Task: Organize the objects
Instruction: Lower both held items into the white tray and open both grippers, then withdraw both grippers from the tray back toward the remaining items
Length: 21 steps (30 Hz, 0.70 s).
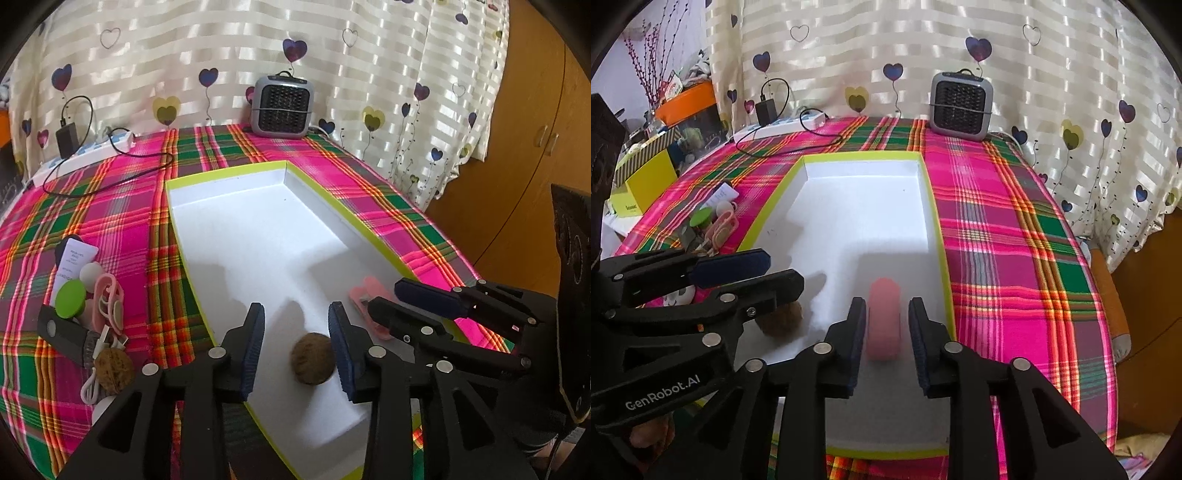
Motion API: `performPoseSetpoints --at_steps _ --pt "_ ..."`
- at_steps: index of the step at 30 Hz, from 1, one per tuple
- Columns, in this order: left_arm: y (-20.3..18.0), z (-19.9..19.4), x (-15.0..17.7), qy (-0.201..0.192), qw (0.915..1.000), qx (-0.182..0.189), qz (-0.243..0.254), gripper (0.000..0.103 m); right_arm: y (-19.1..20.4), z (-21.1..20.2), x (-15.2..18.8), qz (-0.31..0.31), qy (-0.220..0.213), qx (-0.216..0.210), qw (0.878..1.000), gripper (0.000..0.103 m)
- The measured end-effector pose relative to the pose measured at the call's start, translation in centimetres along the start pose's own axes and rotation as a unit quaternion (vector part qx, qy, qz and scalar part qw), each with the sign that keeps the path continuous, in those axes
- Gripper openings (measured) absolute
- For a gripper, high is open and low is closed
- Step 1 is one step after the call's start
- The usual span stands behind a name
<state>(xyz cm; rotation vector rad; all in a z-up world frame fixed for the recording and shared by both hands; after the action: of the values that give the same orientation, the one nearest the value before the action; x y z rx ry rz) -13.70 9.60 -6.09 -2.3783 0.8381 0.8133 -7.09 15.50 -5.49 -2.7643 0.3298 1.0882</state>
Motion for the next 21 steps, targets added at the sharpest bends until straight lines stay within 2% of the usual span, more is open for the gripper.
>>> performPoseSetpoints --at_steps 2,6,10,14,21 --pt "0.0 -0.2 0.0 -0.003 1.0000 0.004 -0.003 0.036 -0.1 -0.2 0.0 0.003 -0.002 0.001 1.000 0.032" --pt "0.1 -0.6 0.0 -0.006 0.9999 0.010 -0.005 0.037 -0.1 -0.5 0.0 0.006 -0.007 -0.003 1.000 0.032" --pt "0.7 -2.1 0.0 -0.030 0.9994 0.014 -0.014 0.037 0.3 -1.4 -0.3 0.004 -0.022 -0.007 1.000 0.032" --pt "2.0 -4.2 0.3 -0.056 0.9981 0.003 -0.026 0.037 1.1 -2.1 -0.6 0.003 -0.036 -0.015 0.999 0.032" --pt "4.9 -6.2 1.7 -0.074 0.9953 -0.011 -0.061 0.037 4.3 -2.6 -1.0 -0.011 -0.052 -0.052 0.997 0.032"
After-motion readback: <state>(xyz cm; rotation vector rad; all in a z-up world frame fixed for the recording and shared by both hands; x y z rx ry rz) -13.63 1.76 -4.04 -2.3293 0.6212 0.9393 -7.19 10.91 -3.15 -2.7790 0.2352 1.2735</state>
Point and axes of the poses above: each gripper's, at about its wrist camera, not at the fingertips, and z roughly the way its jaws point, y to its left, x to its underside, the point moved 7 cm from there along z, roughly the way its jaws point, and after that the axes turned 6 degrees about -z, right-handed, at the moved point
